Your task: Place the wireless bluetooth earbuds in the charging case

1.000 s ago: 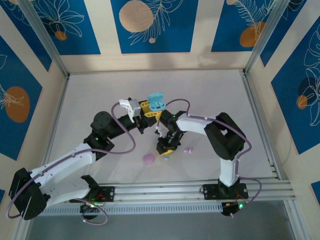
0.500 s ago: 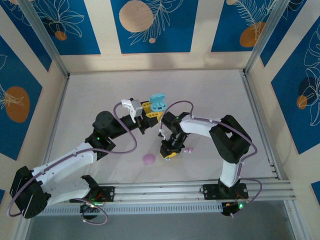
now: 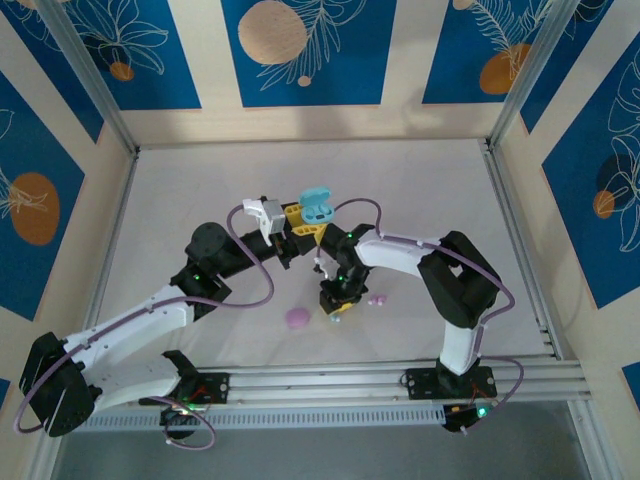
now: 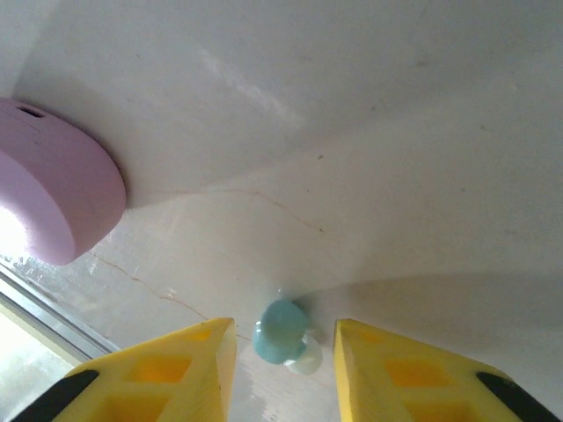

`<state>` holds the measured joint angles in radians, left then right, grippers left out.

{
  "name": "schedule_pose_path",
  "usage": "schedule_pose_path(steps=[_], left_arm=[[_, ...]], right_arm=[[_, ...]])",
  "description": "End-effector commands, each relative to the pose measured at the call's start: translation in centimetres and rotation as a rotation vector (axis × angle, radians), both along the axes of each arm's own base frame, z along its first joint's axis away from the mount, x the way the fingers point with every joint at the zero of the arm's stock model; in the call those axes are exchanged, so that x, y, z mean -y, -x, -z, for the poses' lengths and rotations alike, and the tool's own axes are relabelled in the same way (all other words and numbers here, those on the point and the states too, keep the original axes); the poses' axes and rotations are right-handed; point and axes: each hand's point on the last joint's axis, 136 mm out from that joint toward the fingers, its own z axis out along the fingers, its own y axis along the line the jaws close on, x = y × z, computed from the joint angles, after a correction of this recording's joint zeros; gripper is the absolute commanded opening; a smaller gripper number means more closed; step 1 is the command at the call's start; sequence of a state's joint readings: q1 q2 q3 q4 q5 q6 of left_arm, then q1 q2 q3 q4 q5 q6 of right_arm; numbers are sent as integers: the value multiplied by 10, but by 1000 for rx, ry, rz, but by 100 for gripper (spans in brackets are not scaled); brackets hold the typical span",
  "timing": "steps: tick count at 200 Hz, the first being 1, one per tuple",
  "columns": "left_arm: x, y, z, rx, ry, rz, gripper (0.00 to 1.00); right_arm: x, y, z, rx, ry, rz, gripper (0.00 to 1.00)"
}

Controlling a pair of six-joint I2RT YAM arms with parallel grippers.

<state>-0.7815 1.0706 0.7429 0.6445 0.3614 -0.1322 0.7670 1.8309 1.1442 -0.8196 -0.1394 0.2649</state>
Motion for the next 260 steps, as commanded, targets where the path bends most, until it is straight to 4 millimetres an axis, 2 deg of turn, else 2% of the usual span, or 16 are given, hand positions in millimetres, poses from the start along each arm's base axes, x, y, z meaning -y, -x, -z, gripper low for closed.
schedule_pose_path(steps=[1, 151, 207, 260], left_arm=[[1, 4, -11, 23, 38, 10, 26], [-3, 5, -9, 24, 40, -4, 26], [-3, 5, -9, 23, 40, -4, 26], [-3, 5, -8, 21, 41, -4, 26]], right_arm=[[1, 3, 5, -10, 42, -32, 35], [0, 20, 14, -2, 180, -86, 33], [1, 22, 10, 25, 226, -114, 33], [2, 19, 14, 36, 249, -101, 30]])
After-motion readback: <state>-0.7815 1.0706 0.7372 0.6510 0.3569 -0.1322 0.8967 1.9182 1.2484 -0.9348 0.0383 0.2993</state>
